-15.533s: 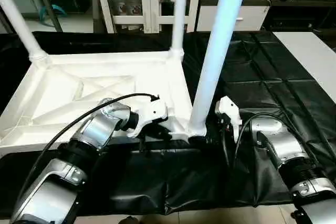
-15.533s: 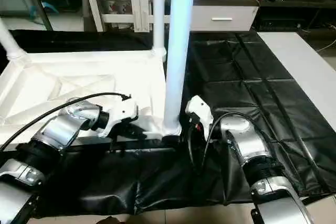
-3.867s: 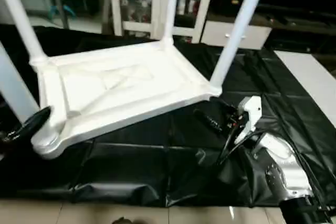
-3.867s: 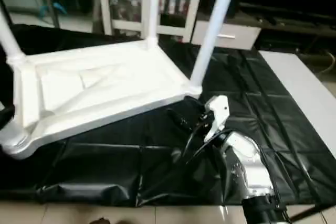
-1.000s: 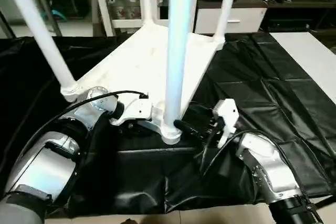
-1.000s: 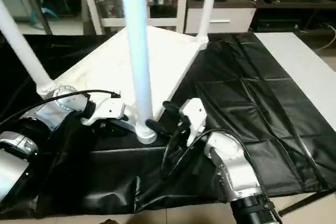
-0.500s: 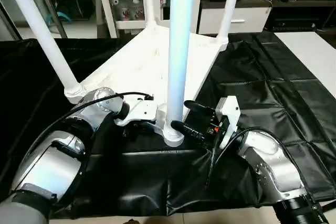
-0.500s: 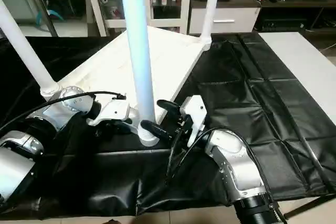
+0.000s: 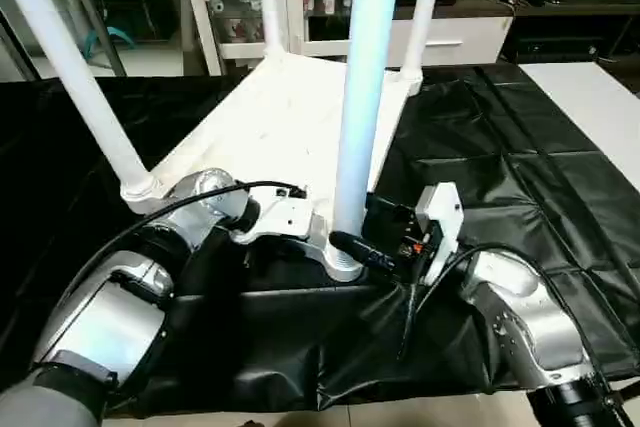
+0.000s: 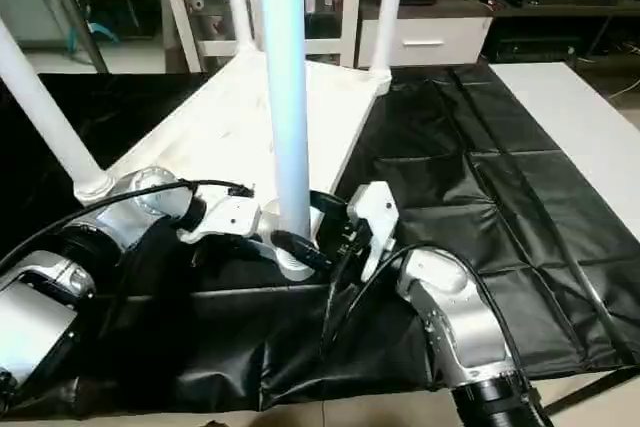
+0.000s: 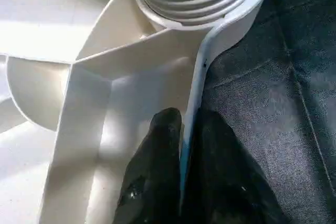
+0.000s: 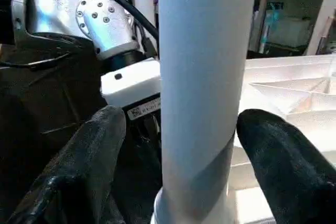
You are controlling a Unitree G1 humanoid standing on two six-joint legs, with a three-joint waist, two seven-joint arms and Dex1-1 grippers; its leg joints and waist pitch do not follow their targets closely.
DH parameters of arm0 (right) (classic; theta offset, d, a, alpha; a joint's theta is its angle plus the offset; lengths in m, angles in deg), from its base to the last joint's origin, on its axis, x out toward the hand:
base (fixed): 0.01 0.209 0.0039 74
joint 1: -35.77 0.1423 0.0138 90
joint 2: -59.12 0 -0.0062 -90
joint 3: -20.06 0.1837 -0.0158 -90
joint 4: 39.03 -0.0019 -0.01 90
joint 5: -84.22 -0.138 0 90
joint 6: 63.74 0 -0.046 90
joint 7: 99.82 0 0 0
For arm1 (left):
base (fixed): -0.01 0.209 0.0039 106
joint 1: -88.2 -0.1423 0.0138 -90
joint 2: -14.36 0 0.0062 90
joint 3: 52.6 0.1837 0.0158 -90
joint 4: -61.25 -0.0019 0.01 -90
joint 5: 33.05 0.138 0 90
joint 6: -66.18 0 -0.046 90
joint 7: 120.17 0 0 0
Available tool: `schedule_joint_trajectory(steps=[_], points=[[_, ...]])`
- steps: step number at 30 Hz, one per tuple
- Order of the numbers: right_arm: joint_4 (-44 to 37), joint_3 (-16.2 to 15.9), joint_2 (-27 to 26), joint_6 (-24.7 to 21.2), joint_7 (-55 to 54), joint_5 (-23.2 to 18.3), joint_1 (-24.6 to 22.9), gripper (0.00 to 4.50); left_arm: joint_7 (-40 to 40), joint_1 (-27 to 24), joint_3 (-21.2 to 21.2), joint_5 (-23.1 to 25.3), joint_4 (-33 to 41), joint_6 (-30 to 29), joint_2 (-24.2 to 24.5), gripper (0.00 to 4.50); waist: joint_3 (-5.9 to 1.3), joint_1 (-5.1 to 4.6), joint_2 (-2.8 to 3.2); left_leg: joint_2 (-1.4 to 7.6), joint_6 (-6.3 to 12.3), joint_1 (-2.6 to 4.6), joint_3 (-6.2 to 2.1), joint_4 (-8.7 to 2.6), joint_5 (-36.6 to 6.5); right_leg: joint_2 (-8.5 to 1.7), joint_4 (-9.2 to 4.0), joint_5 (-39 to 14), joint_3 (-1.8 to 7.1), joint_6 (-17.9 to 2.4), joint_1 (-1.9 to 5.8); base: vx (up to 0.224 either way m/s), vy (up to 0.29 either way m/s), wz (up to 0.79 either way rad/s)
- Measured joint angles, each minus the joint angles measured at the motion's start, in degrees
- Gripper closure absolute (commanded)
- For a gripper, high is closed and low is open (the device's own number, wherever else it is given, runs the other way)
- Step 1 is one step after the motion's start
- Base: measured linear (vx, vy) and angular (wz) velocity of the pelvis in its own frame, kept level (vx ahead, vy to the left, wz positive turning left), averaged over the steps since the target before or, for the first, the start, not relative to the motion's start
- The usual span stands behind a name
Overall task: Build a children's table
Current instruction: Rotate table base
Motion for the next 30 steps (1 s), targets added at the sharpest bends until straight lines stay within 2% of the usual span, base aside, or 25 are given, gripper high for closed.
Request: schedule_joint_trajectory(steps=[2, 6, 10, 12, 17, 22, 30], points=[[0.08, 0.07, -0.18, 0.45, -0.93, 0.5, -0.02, 0.79, 0.35, -0.39, -0.75, -0.34, 0.66, -3.08, -0.63, 4.19, -0.1, -0.12, 0.16, 0.0, 0.0, 0.03, 0.0, 0.0, 0.0, 0.0, 0.01, 0.0, 0.01, 0.0, 0.01, 0.0, 0.0, 0.0], [1.37, 1.08, -1.26, 1.49, -4.45, 2.12, 0.5, 0.79, 4.35, -1.99, -2.73, -1.18, 2.68, -9.81, -2.74, 4.21, -0.48, -0.52, 1.02, -0.1, 0.0, -0.02, -0.03, -0.06, 0.0, -0.04, 0.01, -0.03, 0.06, 0.05, 0.06, 0.0, 0.0, 0.0], [1.86, 2.48, -1.2, 1.9, -6.25, 2.72, 0.81, 0.79, 9.78, -3.87, -5.34, -2.38, 6.63, -18.36, -4.6, 4.21, -0.52, -0.97, 1.12, -0.12, -0.02, 0.09, -0.15, -0.19, 0.0, -0.04, 0.01, -0.17, -0.02, 0.31, -0.01, 0.0, 0.0, 0.0], [1.87, 2.42, -1.17, 2.01, -6.1, 2.72, 0.77, 0.79, 12.55, -4.18, -6.13, -2.8, 7.93, -21.58, -5.13, 4.21, -0.38, -1.42, 0.79, -0.11, -0.03, 0.09, -0.24, -0.27, -0.01, -0.02, -0.01, -0.15, -0.11, 0.32, -0.14, 0.0, 0.0, 0.0], [2.8, 2.98, 0.12, 2.74, -6.17, 3.19, 0.74, 0.79, 16.47, -6.49, -8.77, -4.05, 12.47, -25.46, -6.59, 4.36, -0.29, -1.19, 0.39, -0.08, -0.09, 0.03, -0.32, -0.54, -0.04, 0.0, -0.07, -0.02, -0.24, 0.14, -0.28, 0.0, 0.0, 0.0], [3.11, 3.38, 0.73, 2.82, -6.19, 3.55, 0.76, 0.79, 16.34, -10.98, -9.83, -6.25, 20.59, -28.98, -6.97, 4.48, -0.11, -0.45, -0.23, -0.04, -0.08, -0.19, -0.32, -0.69, -0.05, 0.0, -0.3, -0.04, -0.39, 0.16, -0.45, 0.0, 0.0, 0.0], [3.45, 5.49, 3.52, 2.82, -5.45, 3.33, 0.72, 0.79, 10.33, -17.81, -8.91, -8.08, 32.1, -27.97, -3.44, 4.48, 0.31, 0.82, -1.41, -0.01, -0.04, -0.2, -0.28, -0.74, -0.07, -0.03, -0.57, -0.01, -0.5, 0.12, -0.47, 0.0, 0.0, 0.0]])
